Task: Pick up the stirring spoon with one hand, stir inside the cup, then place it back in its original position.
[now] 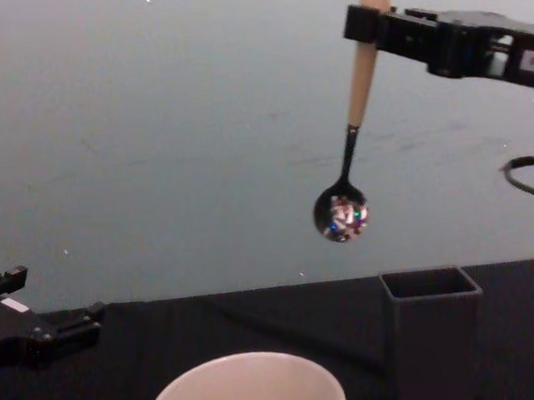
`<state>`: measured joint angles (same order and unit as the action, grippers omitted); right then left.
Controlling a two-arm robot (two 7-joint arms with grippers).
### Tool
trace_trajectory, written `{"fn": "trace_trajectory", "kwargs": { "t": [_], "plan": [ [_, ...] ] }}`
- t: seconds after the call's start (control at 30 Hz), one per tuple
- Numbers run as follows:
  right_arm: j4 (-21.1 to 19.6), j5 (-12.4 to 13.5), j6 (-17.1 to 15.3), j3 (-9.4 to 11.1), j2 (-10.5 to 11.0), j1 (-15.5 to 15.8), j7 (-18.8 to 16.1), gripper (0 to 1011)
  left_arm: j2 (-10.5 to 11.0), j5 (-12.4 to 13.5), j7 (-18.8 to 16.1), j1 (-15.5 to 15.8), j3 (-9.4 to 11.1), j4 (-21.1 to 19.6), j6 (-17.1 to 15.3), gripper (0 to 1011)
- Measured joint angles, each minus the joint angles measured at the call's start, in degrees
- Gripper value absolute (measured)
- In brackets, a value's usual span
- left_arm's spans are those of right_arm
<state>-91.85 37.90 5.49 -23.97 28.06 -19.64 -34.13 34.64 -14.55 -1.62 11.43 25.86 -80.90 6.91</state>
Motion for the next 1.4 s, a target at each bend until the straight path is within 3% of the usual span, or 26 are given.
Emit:
{"fn": "trace_trajectory", "kwargs": {
  "t": [0.43, 0.8, 1.4],
  "plan": [
    [-1.6, 0.8, 0.3, 3.2, 2.8, 3.2, 1.1, 215, 0.0, 0.0, 0.0, 0.0, 0.0, 0.0, 0.0, 1001],
    [-2.0, 0.9, -0.5, 4.2, 3.8, 5.1, 1.7, 214, 0.0, 0.0, 0.0, 0.0, 0.0, 0.0, 0.0, 1001],
    [1.3, -1.2, -1.5, 3.3, 2.9, 4.9, 2.5, 214, 0.0, 0.0, 0.0, 0.0, 0.0, 0.0, 0.0, 1001]
  ]
}}
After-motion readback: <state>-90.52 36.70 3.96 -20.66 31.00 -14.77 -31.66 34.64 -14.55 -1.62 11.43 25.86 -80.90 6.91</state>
